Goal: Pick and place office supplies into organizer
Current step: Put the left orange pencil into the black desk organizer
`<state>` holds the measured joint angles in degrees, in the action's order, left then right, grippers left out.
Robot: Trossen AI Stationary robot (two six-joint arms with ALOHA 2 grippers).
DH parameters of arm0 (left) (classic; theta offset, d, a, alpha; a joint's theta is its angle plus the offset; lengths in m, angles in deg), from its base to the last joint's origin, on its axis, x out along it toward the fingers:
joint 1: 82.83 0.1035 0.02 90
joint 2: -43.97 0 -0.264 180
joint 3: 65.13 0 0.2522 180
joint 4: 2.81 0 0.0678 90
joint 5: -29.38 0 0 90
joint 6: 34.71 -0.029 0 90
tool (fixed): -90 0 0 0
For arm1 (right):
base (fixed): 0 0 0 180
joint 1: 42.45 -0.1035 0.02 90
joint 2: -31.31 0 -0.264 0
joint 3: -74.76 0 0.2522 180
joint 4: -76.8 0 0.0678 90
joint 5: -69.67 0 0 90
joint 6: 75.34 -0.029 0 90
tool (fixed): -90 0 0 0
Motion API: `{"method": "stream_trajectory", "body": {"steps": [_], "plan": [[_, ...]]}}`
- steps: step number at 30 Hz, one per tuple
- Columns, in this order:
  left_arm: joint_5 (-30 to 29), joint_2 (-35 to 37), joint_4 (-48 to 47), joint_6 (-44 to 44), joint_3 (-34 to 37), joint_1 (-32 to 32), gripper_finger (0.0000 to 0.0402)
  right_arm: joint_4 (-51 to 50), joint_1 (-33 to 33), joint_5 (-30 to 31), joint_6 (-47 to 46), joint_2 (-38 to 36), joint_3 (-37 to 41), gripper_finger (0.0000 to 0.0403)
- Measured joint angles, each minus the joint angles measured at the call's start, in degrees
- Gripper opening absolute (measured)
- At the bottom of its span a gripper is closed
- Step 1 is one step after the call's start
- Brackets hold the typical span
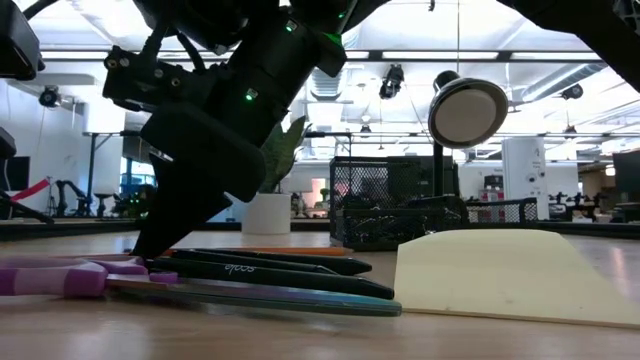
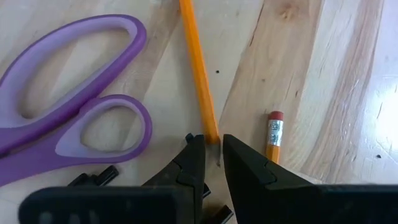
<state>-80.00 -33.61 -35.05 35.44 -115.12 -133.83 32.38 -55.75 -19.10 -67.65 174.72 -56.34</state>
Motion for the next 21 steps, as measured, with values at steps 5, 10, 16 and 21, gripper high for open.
{"method": "stream_trajectory", "body": {"steps": [5, 10, 16, 21], "plan": [[0.0, 0.1, 0.1, 0.0, -0.5, 0.0, 0.0117, 0.2, 0.0, 0.0, 0.0, 0.3, 0.0, 0.0051], [0.1, 0.1, 0.0, 0.0, -0.8, 0.0, 0.0117, 0.4, 0.0, 0.0, -0.2, 1.0, -0.1, 0.0027], [1.4, 0.2, 0.0, 0.0, -1.3, 0.0, 0.0117, 0.5, 0.0, 0.0, -0.2, 1.2, -0.3, 0.0011], [3.3, 0.2, 0.0, 0.0, -1.3, 0.0, 0.0117, 0.4, 0.0, 0.0, -0.2, 1.3, -0.3, 0.0010]]}}
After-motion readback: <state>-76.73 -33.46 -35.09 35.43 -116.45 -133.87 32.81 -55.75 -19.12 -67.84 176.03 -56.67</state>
